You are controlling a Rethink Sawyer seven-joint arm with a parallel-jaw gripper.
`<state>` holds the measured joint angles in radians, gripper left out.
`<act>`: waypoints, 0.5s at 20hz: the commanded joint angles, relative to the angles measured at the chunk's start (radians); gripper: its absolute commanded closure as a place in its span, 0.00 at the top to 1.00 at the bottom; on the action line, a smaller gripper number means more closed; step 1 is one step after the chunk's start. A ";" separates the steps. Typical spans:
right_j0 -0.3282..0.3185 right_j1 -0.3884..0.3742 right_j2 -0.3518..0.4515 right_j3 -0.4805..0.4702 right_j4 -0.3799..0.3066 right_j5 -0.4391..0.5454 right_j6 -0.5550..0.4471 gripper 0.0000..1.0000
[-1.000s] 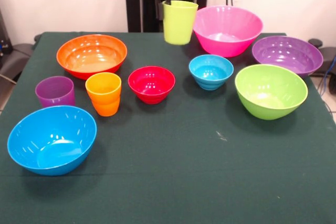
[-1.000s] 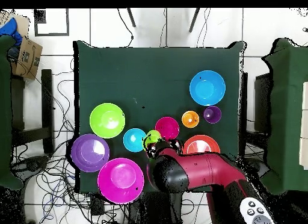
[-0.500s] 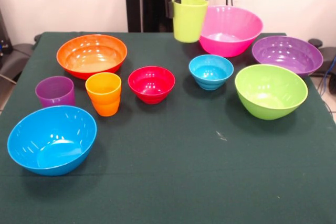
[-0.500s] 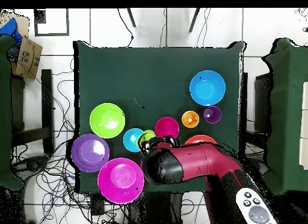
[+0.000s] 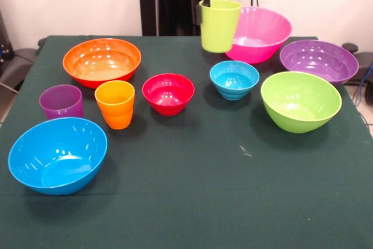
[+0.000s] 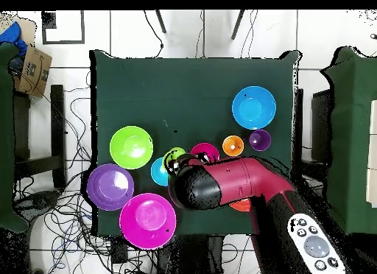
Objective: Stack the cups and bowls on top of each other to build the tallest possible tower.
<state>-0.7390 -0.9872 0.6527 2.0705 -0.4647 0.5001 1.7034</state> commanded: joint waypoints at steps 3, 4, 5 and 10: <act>0.024 0.089 0.069 -0.124 -0.011 0.162 -0.143 0.00; 0.027 0.092 0.071 -0.134 -0.011 0.171 -0.144 0.00; 0.030 0.093 0.072 -0.139 -0.011 0.178 -0.141 0.00; 0.037 0.094 0.085 -0.159 -0.015 0.203 -0.139 0.00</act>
<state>-0.7357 -0.9479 0.6952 1.9762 -0.4653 0.5716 1.7034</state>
